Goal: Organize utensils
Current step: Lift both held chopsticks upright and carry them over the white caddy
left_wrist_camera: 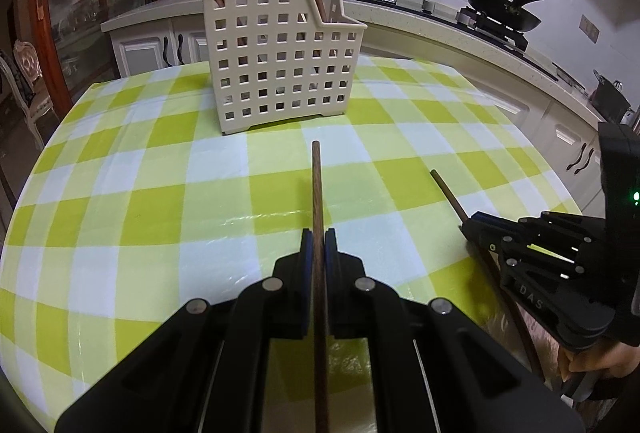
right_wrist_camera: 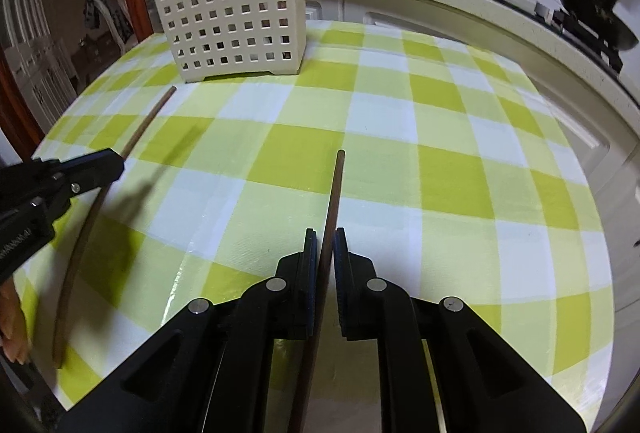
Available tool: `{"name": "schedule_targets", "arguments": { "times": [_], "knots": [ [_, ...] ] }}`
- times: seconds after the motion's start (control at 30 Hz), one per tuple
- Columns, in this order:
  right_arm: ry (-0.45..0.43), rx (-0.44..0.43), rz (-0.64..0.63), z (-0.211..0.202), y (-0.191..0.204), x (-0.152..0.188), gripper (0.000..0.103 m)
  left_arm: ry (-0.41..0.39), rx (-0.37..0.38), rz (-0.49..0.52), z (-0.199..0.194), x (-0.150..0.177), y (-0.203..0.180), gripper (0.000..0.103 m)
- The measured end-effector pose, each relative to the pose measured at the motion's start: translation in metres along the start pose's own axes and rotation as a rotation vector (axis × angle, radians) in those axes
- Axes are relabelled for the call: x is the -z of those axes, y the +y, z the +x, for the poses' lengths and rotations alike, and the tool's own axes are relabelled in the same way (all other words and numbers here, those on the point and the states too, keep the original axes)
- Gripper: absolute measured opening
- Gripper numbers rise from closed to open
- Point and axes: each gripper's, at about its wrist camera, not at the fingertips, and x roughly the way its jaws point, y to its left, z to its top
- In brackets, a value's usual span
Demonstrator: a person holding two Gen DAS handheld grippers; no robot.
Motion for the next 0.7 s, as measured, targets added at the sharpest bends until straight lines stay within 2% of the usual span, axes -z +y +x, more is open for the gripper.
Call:
{"name": "schedule_targets", "arguments": {
  "times": [0.13,0.2,0.5,0.7],
  "knots": [
    [0.0,0.001,-0.01,0.0,0.001,0.0,0.007,-0.007,0.002,-0.007,-0.003,0.0,0.003,0.006],
    [-0.012,-0.041,0.017,-0.002,-0.003,0.0,0.007,-0.011,0.002,-0.01,-0.005,0.0,0.004,0.006],
    [-0.191,-0.146,0.06,-0.042,-0.007,-0.014,0.007,-0.063,0.003,-0.026,-0.026,-0.006,0.009,0.006],
    [-0.274,-0.155,0.081,-0.067,-0.007,-0.02,0.007,-0.113,-0.001,-0.014,-0.048,-0.011,0.006,0.006]
  ]
}}
